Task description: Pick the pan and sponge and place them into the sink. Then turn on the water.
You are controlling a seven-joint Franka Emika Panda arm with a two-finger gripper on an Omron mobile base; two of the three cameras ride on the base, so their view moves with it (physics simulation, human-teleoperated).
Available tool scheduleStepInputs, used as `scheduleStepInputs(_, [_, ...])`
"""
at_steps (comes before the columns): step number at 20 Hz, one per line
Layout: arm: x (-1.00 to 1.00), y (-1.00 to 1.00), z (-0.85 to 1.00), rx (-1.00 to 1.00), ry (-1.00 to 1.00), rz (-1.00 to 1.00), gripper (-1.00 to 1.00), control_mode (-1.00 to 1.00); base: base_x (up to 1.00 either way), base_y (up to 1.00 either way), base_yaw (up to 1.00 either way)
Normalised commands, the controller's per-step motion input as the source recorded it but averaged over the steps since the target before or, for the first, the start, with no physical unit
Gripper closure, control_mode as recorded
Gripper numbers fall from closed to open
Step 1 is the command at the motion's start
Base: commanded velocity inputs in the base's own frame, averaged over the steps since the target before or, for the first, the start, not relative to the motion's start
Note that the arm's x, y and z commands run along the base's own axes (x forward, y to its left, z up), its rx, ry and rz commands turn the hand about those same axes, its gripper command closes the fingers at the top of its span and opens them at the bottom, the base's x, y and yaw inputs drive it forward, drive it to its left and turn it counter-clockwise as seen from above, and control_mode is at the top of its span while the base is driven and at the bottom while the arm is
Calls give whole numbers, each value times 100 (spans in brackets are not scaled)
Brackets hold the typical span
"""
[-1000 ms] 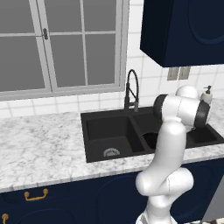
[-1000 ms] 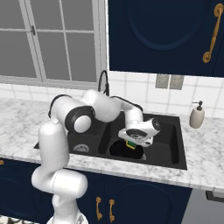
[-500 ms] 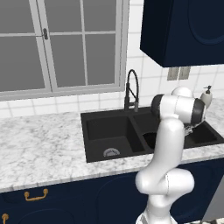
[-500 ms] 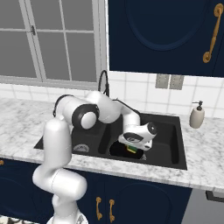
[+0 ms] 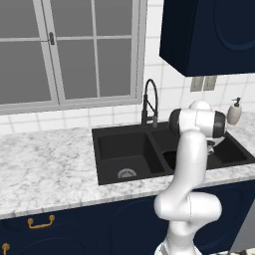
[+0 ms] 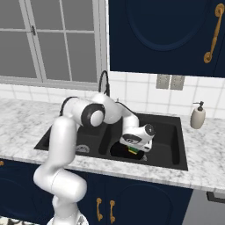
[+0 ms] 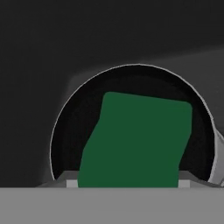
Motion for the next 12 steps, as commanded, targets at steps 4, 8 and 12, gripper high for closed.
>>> scheduleStepInputs(4, [53,-27,-38,0,10,0,100,-100,0,0,0])
scheduleStepInputs(8, [45,-24,-35,0,8,0,100,-100,0,0,0])
scheduleStepInputs(12, [30,-18,-44,0,8,0,100,-100,0,0,0])
